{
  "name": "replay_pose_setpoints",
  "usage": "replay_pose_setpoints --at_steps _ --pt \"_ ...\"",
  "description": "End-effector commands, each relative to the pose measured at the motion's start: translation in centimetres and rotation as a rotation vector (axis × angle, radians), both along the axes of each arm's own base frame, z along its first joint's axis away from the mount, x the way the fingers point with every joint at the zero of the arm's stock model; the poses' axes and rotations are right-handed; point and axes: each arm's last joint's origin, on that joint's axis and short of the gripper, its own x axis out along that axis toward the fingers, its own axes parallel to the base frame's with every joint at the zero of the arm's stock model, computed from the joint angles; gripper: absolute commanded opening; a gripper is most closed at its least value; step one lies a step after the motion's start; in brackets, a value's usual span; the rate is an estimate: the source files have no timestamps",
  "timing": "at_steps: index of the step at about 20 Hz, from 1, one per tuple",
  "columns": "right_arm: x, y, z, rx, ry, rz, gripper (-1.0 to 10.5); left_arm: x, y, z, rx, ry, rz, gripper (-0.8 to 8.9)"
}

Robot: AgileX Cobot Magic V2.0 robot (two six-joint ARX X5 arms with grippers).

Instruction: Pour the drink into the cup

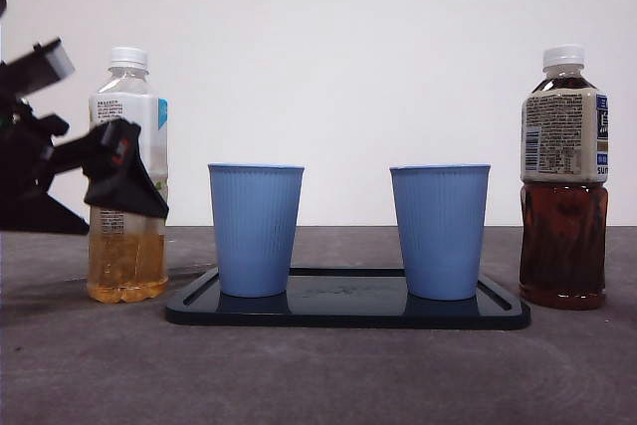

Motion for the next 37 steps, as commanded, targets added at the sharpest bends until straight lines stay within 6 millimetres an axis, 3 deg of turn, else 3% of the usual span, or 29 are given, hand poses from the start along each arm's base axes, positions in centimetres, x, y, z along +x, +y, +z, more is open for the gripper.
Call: replay_pose_setpoints --at_steps 1,5,11,19,30,37 --pt "-0.4 -0.1 1.2 -0.004 -0.038 0.006 4.9 0.5 -0.2 -1.0 0.006 0.004 -0.003 6.28" --pt "-0.6 -0.2 1.8 -0.006 -0.058 0.008 4.9 1.0 -0.3 -1.5 -0.022 -0.014 0.01 6.08" --pt "-0.6 -0.3 1.6 -0.022 -0.045 0.01 4.9 1.2 -0.3 -1.7 -0.03 -0.023 0.013 3.71" --pt "-0.6 -0.3 1.6 -0.043 -0.054 0.008 4.9 1.1 -0.3 -1.3 -0.03 -0.039 0.011 2.49" --pt "-0.6 -0.3 1.5 -0.056 -0.053 0.011 4.9 -0.3 0.0 2.2 0.034 -0.149 -0.029 2.09" --pt "-0.6 -0.3 1.5 -0.061 -0.051 0.013 4.9 -1.5 0.6 5.5 0.286 -0.096 -0.051 2.09"
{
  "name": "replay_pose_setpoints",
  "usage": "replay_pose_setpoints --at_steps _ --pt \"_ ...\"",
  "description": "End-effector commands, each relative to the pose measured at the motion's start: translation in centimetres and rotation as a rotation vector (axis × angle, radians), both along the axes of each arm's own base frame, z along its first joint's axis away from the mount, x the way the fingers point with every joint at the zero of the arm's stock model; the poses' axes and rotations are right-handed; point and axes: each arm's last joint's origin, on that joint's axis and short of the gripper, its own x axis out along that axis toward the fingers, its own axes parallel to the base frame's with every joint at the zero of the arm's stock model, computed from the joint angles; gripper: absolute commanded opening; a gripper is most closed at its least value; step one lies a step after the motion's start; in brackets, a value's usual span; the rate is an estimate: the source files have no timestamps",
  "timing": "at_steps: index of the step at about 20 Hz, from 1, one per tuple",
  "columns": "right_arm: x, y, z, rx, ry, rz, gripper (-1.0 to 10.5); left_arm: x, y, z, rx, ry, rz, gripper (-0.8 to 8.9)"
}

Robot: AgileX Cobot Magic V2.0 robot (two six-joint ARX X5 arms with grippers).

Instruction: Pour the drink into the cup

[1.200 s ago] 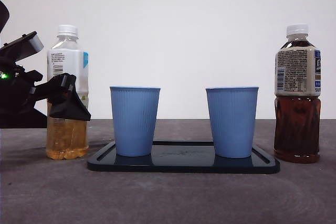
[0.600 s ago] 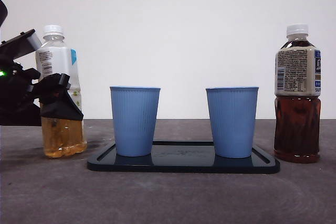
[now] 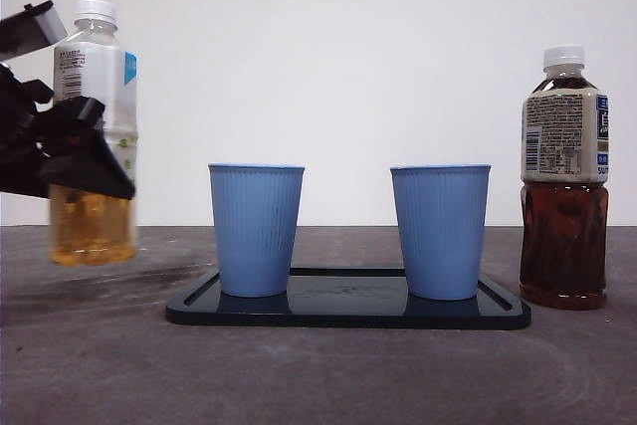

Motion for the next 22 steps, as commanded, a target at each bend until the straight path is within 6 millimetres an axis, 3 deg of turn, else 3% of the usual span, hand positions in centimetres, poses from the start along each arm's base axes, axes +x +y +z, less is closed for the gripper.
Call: replay_pose_setpoints --at_steps 1,13,22 --pt "-0.1 0.0 0.3 -0.014 -0.017 0.007 4.9 0.2 0.1 2.6 0.171 -0.044 -0.029 2.09" --pt "-0.3 -0.1 -0.3 -0.079 0.033 0.018 4.9 -0.4 -0.4 10.0 0.677 0.006 -0.08 2.08" --pt "-0.5 -0.1 -1.0 -0.119 0.086 0.063 4.9 -1.1 -1.8 12.8 1.023 -0.041 -0.083 2.08"
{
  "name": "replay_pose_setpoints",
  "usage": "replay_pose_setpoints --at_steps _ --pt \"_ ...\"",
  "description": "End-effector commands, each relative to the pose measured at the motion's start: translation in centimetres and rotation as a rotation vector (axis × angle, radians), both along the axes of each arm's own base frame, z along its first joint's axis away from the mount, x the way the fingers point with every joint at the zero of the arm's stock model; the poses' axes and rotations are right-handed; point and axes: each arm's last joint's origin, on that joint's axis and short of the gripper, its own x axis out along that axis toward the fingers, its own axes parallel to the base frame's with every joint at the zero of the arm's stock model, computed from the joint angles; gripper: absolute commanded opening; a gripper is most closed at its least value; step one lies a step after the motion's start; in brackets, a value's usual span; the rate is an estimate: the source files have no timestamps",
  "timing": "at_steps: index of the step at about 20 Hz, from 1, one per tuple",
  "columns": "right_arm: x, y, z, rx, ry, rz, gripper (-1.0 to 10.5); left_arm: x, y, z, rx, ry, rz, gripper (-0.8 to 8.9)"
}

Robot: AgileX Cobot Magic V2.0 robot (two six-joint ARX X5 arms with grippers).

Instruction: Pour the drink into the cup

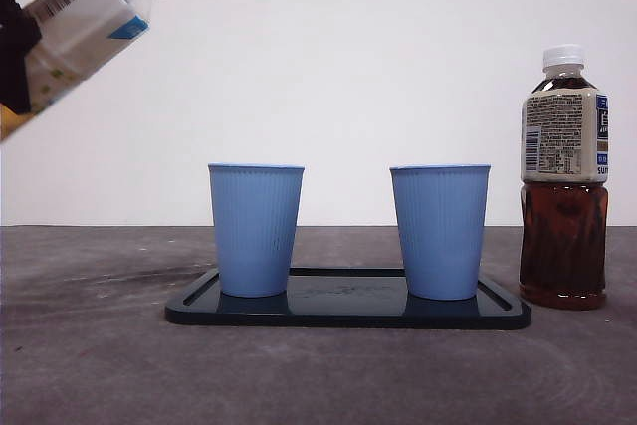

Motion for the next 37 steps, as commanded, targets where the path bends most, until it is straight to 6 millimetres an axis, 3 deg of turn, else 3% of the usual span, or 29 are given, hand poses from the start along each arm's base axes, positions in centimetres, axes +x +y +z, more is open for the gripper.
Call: replay_pose_setpoints --at_steps 1,7,20,37 --pt "-0.2 0.1 0.2 -0.019 0.003 0.041 4.9 0.1 -0.6 1.7 0.115 -0.07 -0.031 2.08" --pt "-0.4 0.1 -0.2 -0.036 0.042 0.112 4.9 0.5 -2.1 1.1 0.282 -0.045 -0.08 1.98" --pt "-0.6 0.2 -0.5 -0.067 0.055 0.156 4.9 3.8 -6.9 -0.9 0.571 0.011 -0.144 1.81" --pt "-0.7 0.1 -0.7 -0.086 0.067 0.162 4.9 4.3 -7.3 -1.5 0.628 0.031 -0.13 1.81"
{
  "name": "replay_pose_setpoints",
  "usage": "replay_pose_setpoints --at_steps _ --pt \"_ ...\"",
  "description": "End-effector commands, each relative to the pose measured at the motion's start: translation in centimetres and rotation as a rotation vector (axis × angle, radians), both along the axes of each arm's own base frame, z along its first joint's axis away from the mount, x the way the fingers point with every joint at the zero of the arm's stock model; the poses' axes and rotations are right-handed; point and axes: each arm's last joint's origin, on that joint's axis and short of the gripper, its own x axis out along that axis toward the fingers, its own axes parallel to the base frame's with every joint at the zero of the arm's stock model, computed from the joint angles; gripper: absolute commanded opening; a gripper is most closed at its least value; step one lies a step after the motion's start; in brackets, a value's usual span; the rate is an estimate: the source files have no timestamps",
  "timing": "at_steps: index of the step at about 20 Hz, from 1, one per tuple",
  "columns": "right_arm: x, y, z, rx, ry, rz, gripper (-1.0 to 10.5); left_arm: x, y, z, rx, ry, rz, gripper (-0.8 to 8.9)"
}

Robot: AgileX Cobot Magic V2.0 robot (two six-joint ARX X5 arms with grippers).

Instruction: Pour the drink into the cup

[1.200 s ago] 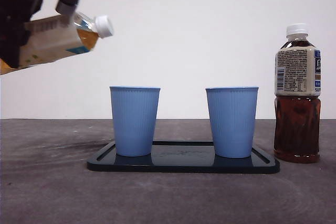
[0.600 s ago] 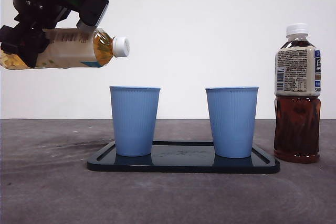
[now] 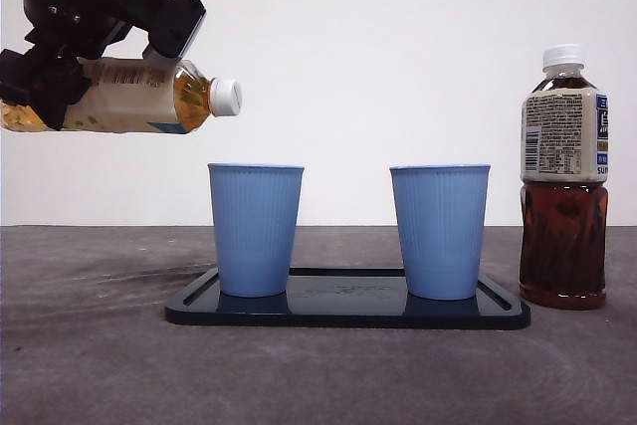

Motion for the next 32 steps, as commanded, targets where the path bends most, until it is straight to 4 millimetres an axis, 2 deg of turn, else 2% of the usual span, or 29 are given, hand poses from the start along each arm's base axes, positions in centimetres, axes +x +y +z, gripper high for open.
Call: replay_pose_setpoints --at_steps 1,4,7,10,15,18,20,25,29,32 --pt "-0.1 0.0 0.4 0.0 -0.019 0.014 4.9 0.4 -0.6 1.1 -0.024 -0.055 0.002 1.81" --pt "-0.1 0.0 0.4 0.0 -0.019 0.014 4.9 0.4 -0.6 1.2 -0.093 -0.09 0.045 1.82" --pt "-0.1 0.0 0.4 0.001 -0.019 0.013 4.9 0.2 -0.5 1.5 -0.278 -0.156 0.128 1.82" --pt "-0.1 0.0 0.4 0.0 -0.019 0.012 4.9 -0.6 0.3 3.1 -0.591 -0.205 0.185 1.82" --pt "0.0 0.0 0.4 0.002 -0.018 0.008 4.9 -2.5 3.1 6.7 -1.229 -0.202 0.3 1.82" --pt "0.0 0.0 0.4 0.005 -0.016 0.006 4.9 -2.8 4.5 7.3 -1.469 -0.21 0.327 1.86" --pt "0.0 0.0 0.4 0.005 -0.016 0.006 4.9 -3.0 4.9 6.6 -1.576 -0.258 0.313 1.85" --pt "0.0 0.1 0.5 0.023 -0.015 -0.003 4.9 -3.6 5.1 1.3 -1.755 -0.35 0.296 1.85" --pt "0.1 0.1 0.6 0.036 -0.024 -0.007 4.9 -3.6 5.1 -3.2 -1.789 -0.368 0.288 1.84" --pt "0.1 0.1 0.6 0.046 -0.017 -0.013 4.9 -3.0 5.0 -5.5 -1.769 -0.356 0.308 1.84"
